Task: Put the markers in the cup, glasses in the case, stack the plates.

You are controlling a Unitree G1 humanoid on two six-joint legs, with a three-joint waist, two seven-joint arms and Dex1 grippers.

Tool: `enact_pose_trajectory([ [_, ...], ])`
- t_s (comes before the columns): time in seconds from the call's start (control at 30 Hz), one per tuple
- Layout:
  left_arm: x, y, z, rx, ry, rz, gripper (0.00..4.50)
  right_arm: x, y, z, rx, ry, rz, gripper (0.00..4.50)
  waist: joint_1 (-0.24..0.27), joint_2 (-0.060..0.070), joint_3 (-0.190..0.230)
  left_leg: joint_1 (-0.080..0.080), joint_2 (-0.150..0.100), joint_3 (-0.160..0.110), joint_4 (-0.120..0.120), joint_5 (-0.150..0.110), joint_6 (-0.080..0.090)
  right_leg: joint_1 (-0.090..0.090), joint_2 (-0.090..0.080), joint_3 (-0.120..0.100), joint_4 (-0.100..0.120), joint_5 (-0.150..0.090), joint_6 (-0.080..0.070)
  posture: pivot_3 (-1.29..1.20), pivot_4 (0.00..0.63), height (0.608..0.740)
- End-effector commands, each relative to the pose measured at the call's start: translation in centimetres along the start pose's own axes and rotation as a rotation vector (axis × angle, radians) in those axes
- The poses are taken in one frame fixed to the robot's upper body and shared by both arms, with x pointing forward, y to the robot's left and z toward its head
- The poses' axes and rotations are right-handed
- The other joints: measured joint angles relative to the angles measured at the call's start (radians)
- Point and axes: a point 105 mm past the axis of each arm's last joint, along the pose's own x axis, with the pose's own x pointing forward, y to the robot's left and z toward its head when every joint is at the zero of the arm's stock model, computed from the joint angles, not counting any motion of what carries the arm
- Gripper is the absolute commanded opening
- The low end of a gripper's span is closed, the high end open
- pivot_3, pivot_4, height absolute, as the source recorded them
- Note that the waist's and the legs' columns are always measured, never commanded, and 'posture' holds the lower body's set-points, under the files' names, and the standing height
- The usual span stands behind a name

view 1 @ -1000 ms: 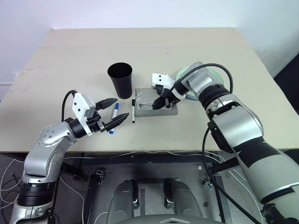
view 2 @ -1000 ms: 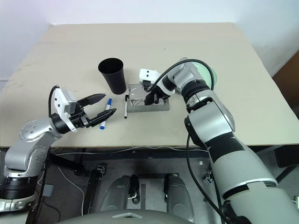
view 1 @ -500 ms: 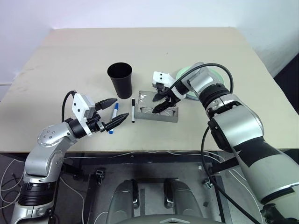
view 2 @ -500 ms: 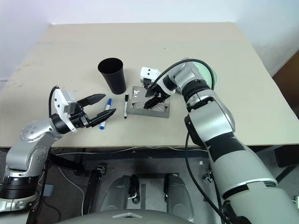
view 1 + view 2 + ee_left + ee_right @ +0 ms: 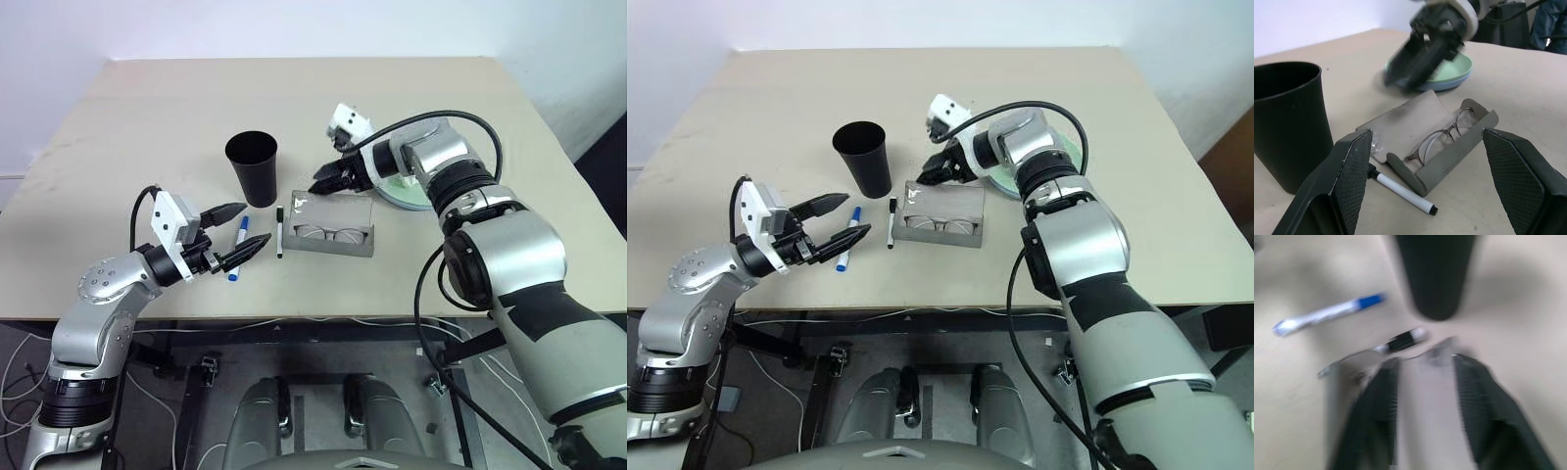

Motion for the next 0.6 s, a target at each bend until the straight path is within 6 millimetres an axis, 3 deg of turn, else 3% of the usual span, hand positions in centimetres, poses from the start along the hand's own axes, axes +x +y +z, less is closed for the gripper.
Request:
enact_pose_trajectory([
  [0.03, 0.2, -0.1, 1.6, 0.048, -0.029, -0.012, 3.75, -0.8, -1.1, 1.7, 0.006, -0.092, -0.085, 0.5, -0.001, 0.0, 0.0, 0.0, 0.0, 0.0, 0.0, 0.0, 0.0, 0.0, 0.0, 0.0, 0.0, 0.0, 0.0, 0.0, 0.15, 0.713],
  [0.1, 0.3, 0.0, 1.6, 0.05, -0.027, -0.012, 3.75, -0.6, -1.8, 1.1, 0.036, -0.093, -0.158, 0.02, 0.0, 0.0, 0.0, 0.0, 0.0, 0.0, 0.0, 0.0, 0.0, 0.0, 0.0, 0.0, 0.0, 0.0, 0.001, 0.0, 0.15, 0.713],
  [0.2, 0.3, 0.1, 1.7, 0.05, -0.024, -0.013, 3.75, -0.3, -2.8, 0.4, 0.071, -0.111, -0.256, 0.02, -0.001, 0.0, 0.0, 0.0, 0.0, 0.0, 0.0, 0.0, 0.0, 0.0, 0.0, 0.0, 0.0, 0.001, 0.001, 0.0, 0.15, 0.713],
  [0.4, 0.5, -0.1, 2.0, 0.057, -0.023, -0.015, 3.75, 0.4, -4.4, -1.5, -0.14, -0.039, -0.482, 0.02, -0.001, 0.0, 0.0, 0.0, 0.0, 0.0, 0.0, 0.0, 0.0, 0.0, 0.0, 0.0, 0.0, 0.001, 0.002, 0.0, 0.15, 0.713],
  [0.6, 0.2, -0.2, 2.0, 0.053, -0.017, -0.01, 3.75, 0.7, -4.7, -3.8, -0.127, 0.052, -0.523, 0.02, -0.001, 0.0, 0.0, 0.0, 0.0, 0.0, 0.0, 0.0, 0.0, 0.0, 0.0, 0.0, 0.0, 0.001, 0.002, 0.0, 0.15, 0.713],
])
